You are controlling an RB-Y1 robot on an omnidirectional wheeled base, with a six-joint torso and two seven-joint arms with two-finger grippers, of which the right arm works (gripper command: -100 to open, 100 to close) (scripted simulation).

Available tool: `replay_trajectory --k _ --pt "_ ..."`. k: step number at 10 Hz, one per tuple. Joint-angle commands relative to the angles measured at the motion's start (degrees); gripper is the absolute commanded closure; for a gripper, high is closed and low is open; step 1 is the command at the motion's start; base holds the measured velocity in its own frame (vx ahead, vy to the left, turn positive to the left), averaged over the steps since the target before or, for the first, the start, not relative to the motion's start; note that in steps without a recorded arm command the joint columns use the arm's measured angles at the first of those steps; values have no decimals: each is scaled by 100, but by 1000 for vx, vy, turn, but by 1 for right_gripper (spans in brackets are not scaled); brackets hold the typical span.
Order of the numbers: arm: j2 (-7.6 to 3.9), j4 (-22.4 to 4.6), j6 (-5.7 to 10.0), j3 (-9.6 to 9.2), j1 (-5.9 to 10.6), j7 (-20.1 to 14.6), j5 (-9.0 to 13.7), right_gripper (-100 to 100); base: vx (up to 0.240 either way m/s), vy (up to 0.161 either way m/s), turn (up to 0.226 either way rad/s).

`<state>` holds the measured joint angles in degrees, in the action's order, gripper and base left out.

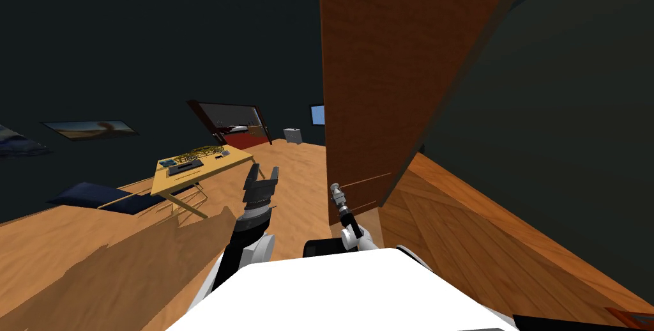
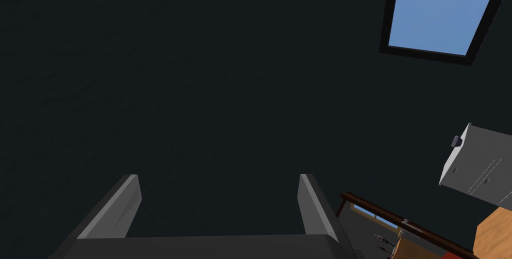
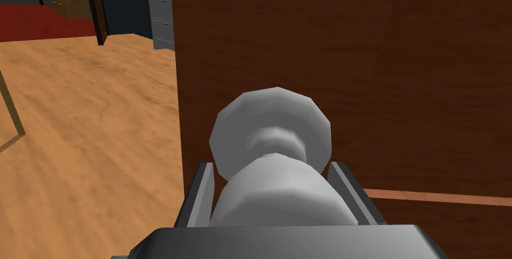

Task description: Push the door open

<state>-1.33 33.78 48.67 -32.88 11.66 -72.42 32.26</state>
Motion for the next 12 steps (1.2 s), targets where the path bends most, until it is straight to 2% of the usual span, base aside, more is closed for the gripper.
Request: replay_trajectory --k 1,3,6,7,8,9,10,12 --pt "-32 -103 103 164 46 15 79 100 98 63 -44" --pt "18 -109 119 276 52 53 139 100 157 131 -87" --pt "18 -109 119 276 52 53 139 100 53 41 -1" --pt "142 -116 136 402 59 96 204 100 84 77 -82" --pt "207 -118 142 444 61 110 227 100 132 113 -116" --pt "179 -111 89 370 -8 107 193 100 54 47 -29" --pt "39 -115 115 478 6 140 257 100 108 98 -27" --pt "-44 -119 141 593 24 174 325 100 193 120 -62"
